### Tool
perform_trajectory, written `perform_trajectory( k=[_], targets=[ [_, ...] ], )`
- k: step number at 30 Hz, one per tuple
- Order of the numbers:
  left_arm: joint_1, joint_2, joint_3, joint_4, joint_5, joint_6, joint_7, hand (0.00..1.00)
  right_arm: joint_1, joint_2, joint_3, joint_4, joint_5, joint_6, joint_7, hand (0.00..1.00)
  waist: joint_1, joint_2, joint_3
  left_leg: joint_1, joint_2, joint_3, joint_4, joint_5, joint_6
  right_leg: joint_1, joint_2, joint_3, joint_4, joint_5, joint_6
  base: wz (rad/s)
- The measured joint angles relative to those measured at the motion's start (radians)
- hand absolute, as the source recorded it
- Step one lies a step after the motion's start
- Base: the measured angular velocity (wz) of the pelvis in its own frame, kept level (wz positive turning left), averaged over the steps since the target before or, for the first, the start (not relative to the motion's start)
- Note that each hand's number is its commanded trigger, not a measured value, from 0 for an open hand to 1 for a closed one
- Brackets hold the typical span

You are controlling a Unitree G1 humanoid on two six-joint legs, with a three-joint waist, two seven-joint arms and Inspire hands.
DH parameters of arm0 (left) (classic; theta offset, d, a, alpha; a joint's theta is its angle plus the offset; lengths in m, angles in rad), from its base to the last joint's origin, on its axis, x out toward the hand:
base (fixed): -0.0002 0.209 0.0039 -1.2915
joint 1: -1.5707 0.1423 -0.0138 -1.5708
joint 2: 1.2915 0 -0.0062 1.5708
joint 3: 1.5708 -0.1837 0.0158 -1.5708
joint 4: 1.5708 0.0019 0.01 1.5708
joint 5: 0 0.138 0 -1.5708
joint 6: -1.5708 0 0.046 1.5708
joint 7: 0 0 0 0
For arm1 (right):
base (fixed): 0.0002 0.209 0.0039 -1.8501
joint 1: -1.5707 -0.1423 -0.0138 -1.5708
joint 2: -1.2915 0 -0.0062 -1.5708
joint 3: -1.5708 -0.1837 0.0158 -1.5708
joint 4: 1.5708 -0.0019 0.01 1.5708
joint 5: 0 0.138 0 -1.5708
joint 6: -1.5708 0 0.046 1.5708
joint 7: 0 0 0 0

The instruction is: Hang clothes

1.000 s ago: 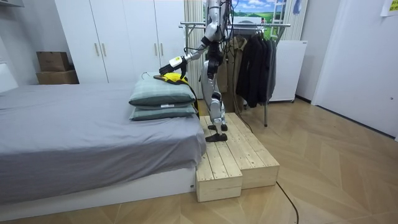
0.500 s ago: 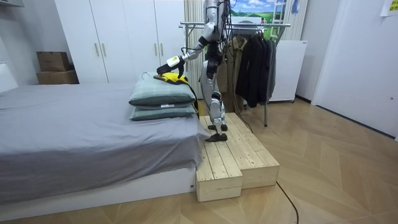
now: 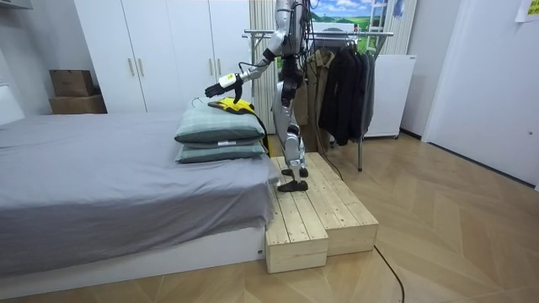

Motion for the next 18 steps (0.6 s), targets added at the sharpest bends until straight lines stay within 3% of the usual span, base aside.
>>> perform_trajectory(
  k=[6,18],
  targets=[
    [-0.019,0.015,-0.002,0.001,-0.002,0.002,0.0,0.0,-0.013,-0.001,0.016,0.0,0.001,-0.001,-0.03,0.0,-0.026,0.005,0.0017,-0.025,0.0,-0.006,0.007,0.001,0.001,-0.018,-0.001,-0.012,0.0,0.002,-0.001,0.03],
    [-0.019,0.008,-0.035,0.007,-0.004,0.002,0.0,0.0,-0.014,-0.002,0.025,0.0,0.003,0.0,-0.029,0.0,-0.028,0.005,0.0012,-0.03,0.0,0.0,0.002,0.002,0.001,-0.03,-0.001,0.004,0.0,0.003,0.0,-0.02]
  ],
)
